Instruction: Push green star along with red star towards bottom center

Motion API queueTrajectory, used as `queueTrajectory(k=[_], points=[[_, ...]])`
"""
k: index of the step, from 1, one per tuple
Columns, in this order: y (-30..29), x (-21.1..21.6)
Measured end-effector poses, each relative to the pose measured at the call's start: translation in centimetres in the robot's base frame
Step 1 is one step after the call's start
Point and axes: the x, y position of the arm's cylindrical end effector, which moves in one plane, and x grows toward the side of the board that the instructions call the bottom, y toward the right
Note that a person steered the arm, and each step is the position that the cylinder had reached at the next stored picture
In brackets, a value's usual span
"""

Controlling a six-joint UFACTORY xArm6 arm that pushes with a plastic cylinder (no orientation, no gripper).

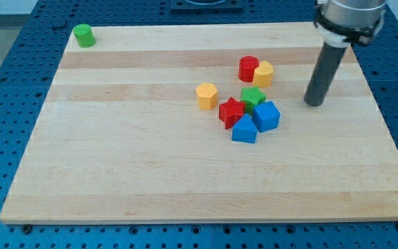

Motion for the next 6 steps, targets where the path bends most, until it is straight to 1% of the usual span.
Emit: queueTrajectory(k=[2, 4, 5, 6], points=[[-7.6, -0.7], [-16.5, 0.0], [-18.5, 1.7], [-17.7, 3.5]])
